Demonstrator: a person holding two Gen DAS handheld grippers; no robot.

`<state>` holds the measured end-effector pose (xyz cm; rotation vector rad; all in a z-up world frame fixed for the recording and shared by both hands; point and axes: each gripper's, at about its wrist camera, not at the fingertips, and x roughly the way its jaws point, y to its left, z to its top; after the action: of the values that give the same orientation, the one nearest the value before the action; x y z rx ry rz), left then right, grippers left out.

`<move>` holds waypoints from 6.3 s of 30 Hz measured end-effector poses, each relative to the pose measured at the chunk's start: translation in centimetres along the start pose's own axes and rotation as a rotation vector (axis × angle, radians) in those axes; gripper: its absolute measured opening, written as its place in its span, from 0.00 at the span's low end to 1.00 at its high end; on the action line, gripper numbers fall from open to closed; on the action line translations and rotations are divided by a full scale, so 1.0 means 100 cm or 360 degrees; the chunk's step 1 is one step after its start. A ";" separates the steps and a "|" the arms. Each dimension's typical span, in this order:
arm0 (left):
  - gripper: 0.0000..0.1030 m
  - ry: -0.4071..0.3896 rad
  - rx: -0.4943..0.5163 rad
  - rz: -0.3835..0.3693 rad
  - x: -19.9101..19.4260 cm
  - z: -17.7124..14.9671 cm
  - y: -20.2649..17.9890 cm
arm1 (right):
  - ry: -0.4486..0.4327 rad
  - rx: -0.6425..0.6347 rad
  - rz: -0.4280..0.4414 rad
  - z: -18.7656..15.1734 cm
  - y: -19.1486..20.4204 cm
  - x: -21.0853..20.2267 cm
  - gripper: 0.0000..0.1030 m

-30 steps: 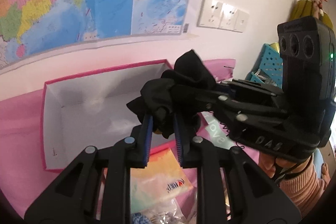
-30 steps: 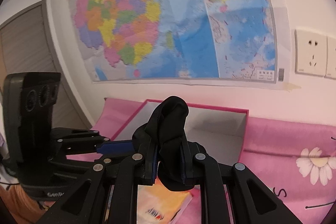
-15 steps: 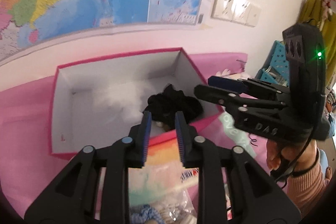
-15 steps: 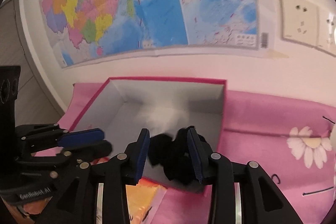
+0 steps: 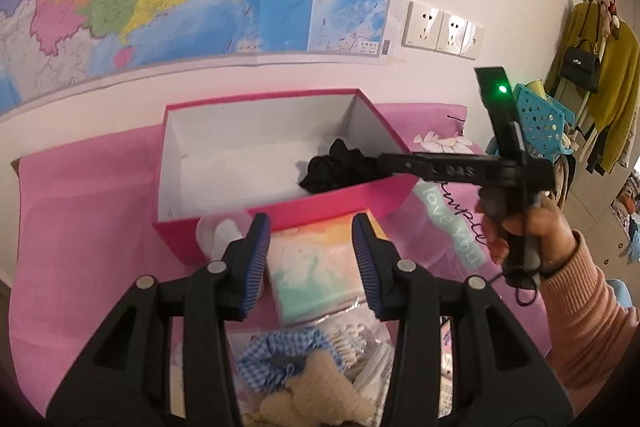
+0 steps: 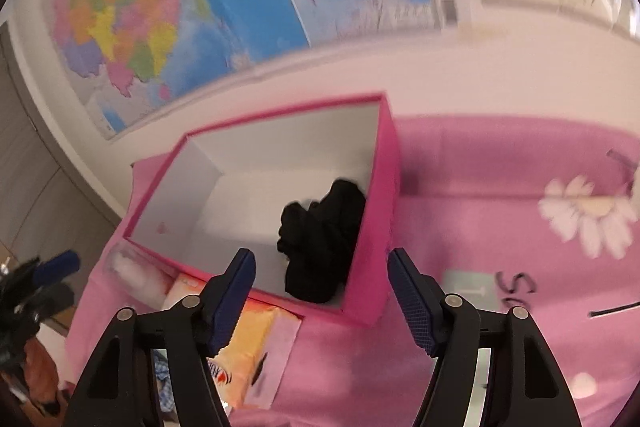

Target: Organize soft objects

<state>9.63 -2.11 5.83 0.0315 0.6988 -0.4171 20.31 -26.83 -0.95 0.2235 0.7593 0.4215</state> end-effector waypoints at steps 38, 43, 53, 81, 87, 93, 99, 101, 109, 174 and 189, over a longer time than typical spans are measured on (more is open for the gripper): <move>0.44 0.0181 -0.0064 -0.0012 -0.041 -0.097 0.019 | 0.0161 -0.0418 0.0570 -0.119 0.107 -0.069 0.70; 0.44 0.0220 -0.0133 0.0011 -0.049 -0.116 0.038 | 0.0252 -0.0569 0.0712 -0.151 0.148 -0.061 0.66; 0.50 0.0263 -0.0199 -0.0137 -0.060 -0.145 0.055 | 0.0333 -0.0472 0.0648 -0.183 0.158 -0.025 0.27; 0.57 0.0012 -0.0096 -0.0248 -0.100 -0.120 0.046 | 0.0078 -0.0499 0.0741 -0.151 0.162 -0.079 0.21; 0.57 -0.0118 -0.0070 -0.0206 -0.106 -0.090 0.047 | -0.0045 -0.0523 0.0753 -0.124 0.165 -0.090 0.21; 0.57 -0.0222 -0.0082 -0.0151 -0.095 -0.039 0.057 | -0.0187 -0.0573 0.0714 -0.078 0.171 -0.094 0.21; 0.57 -0.0256 -0.0108 -0.0086 -0.068 0.008 0.072 | -0.0299 -0.0569 0.0634 -0.021 0.171 -0.081 0.21; 0.57 -0.0254 -0.0098 -0.0051 -0.058 0.020 0.076 | -0.0308 -0.0568 0.0618 -0.006 0.168 -0.072 0.21; 0.57 -0.0090 -0.0164 0.0047 0.005 0.040 0.103 | -0.0189 -0.0431 0.0583 0.043 0.151 -0.010 0.22; 0.57 0.0319 -0.0159 -0.0017 -0.010 -0.144 0.033 | 0.0323 -0.0393 0.0514 -0.136 0.143 -0.009 0.48; 0.57 0.0339 -0.0067 0.0062 -0.005 -0.144 0.019 | 0.0250 -0.0428 0.0451 -0.138 0.148 -0.005 0.24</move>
<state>1.15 2.21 -5.14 0.0503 0.9155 -0.3649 5.97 -13.22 -5.31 0.0445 0.8181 0.8112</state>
